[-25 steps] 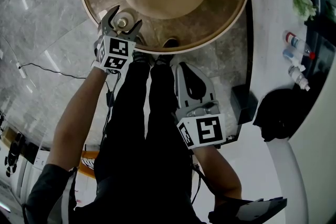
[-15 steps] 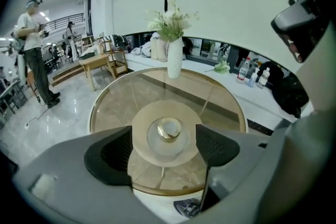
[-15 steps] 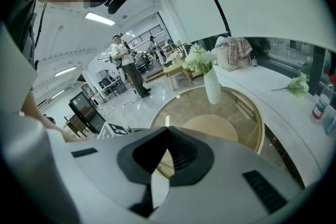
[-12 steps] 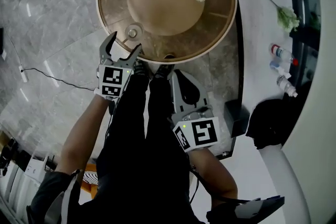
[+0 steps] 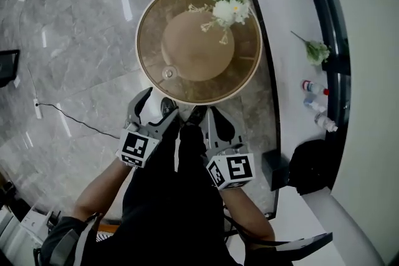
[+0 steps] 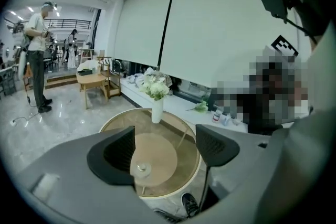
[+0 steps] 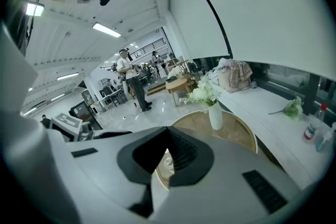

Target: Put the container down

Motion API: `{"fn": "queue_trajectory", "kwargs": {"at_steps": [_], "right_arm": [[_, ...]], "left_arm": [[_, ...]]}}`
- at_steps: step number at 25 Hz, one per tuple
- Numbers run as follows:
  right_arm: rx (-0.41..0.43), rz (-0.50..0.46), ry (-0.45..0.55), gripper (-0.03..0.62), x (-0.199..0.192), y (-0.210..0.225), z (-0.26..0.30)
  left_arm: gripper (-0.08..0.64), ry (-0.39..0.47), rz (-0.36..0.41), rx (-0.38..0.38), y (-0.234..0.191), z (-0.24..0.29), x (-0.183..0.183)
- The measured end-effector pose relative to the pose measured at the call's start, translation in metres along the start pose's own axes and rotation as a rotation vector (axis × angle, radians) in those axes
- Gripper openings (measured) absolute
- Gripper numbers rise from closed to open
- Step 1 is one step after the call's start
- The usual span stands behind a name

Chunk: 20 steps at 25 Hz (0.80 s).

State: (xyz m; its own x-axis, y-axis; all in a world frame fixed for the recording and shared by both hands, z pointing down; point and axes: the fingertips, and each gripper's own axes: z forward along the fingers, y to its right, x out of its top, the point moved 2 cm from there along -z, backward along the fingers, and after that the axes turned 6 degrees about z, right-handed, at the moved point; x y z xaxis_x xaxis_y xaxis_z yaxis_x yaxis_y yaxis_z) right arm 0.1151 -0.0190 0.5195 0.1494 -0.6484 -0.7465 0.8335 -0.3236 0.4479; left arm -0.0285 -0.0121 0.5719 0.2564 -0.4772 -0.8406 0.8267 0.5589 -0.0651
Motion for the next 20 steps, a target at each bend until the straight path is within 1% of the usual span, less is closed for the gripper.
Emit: {"fn": "queue_trajectory", "kwargs": {"at_steps": [2,4,6,10,12,16,20], "right_arm": [[-0.004,-0.012,0.020,0.006,0.014,-0.003,-0.008],[-0.005,-0.028,0.035,0.006,0.025,-0.006,-0.015],[-0.005,-0.045,0.050,0.006,0.038,-0.008,-0.021],[-0.003,-0.071,0.075,0.006,0.059,-0.010,-0.033],[0.001,-0.072,0.083,0.006,0.067,-0.012,-0.040],[0.029,-0.060,0.105,0.006,0.083,-0.022,-0.051],[0.055,-0.053,0.137,0.006,0.101,-0.038,-0.062]], "left_arm": [[0.364,0.001,0.029,-0.013,0.010,-0.015,0.021],[0.364,0.018,0.039,-0.026,0.018,-0.029,0.040],[0.364,0.040,0.030,-0.033,0.023,-0.043,0.058],[0.355,0.075,-0.017,-0.048,0.033,-0.068,0.088],[0.314,0.100,-0.020,-0.055,0.040,-0.079,0.103],[0.202,0.168,-0.013,-0.073,0.051,-0.098,0.131],[0.149,0.225,-0.017,-0.074,0.054,-0.111,0.157]]}}
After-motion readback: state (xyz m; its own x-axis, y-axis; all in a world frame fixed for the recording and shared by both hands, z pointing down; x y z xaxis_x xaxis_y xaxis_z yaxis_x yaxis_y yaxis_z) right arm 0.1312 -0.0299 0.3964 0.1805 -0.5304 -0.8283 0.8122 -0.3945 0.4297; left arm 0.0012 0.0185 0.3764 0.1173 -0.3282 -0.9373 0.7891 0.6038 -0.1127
